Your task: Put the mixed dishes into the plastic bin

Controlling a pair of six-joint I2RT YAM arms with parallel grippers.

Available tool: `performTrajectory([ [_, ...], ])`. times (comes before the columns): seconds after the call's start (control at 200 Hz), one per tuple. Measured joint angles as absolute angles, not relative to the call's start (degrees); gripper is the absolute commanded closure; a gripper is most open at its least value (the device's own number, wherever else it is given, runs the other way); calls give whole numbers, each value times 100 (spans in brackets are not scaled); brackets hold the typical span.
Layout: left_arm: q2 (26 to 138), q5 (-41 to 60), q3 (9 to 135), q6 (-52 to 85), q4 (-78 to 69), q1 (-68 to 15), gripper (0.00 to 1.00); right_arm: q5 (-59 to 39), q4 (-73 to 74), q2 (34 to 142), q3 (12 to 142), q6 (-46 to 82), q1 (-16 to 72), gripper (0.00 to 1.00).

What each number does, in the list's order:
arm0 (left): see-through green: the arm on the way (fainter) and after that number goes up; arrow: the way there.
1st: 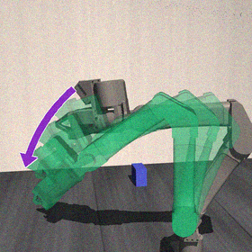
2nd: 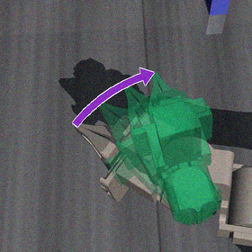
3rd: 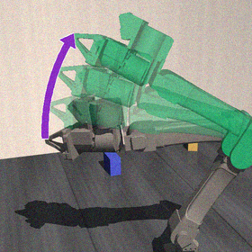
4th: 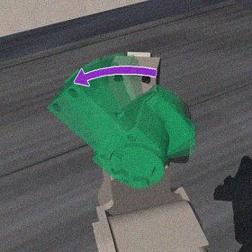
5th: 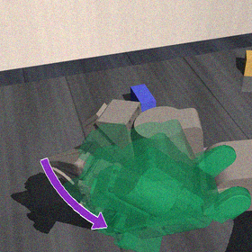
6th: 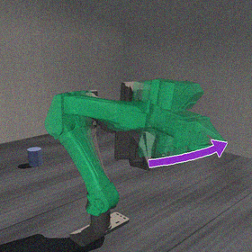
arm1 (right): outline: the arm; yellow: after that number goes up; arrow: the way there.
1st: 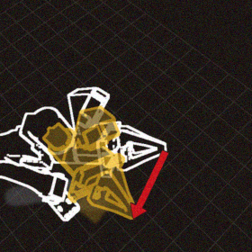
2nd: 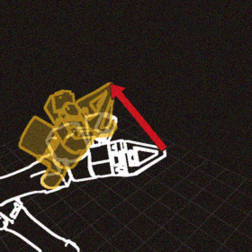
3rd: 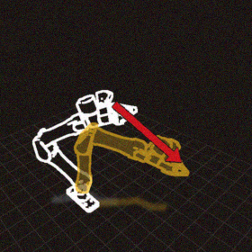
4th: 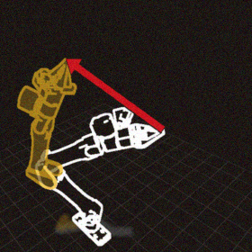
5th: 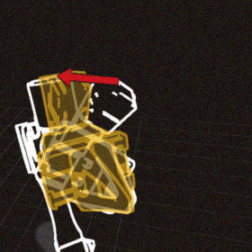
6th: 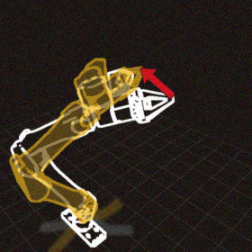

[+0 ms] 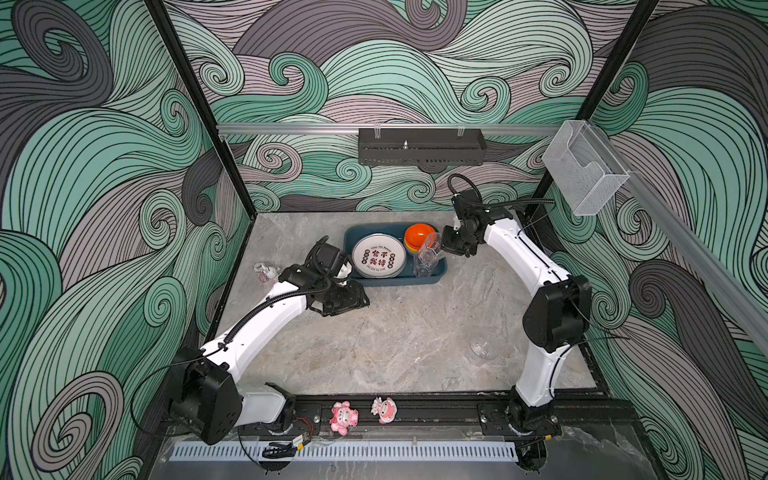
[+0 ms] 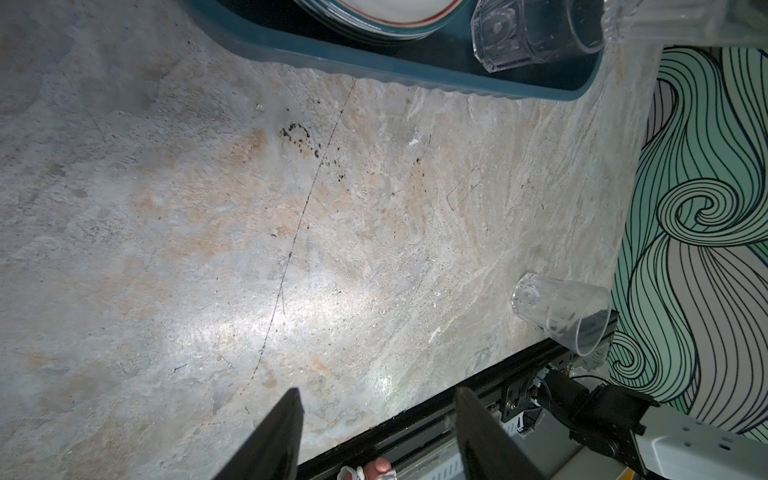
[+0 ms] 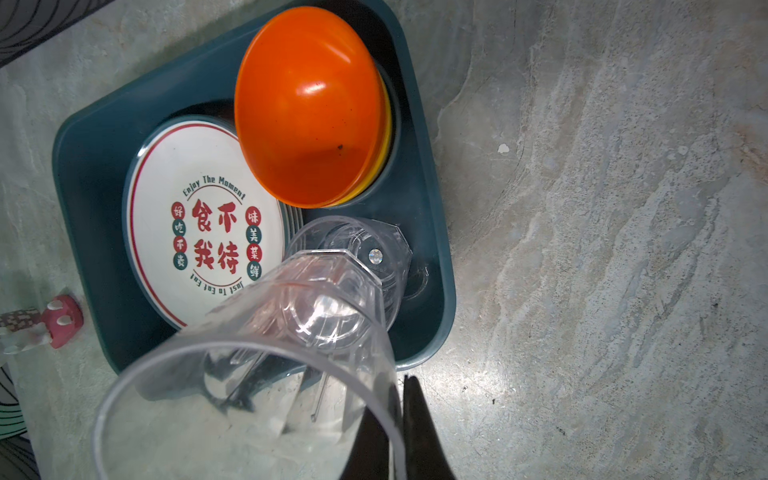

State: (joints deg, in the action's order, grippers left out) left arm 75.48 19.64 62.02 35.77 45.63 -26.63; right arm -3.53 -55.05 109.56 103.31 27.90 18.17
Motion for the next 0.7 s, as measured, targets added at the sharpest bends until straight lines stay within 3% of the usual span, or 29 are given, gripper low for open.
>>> performTrajectory([
  [0.7,7546,2001,6053,3667,4515,-2624,39,-167,-5704,11544,10704,2676,1940,98],
])
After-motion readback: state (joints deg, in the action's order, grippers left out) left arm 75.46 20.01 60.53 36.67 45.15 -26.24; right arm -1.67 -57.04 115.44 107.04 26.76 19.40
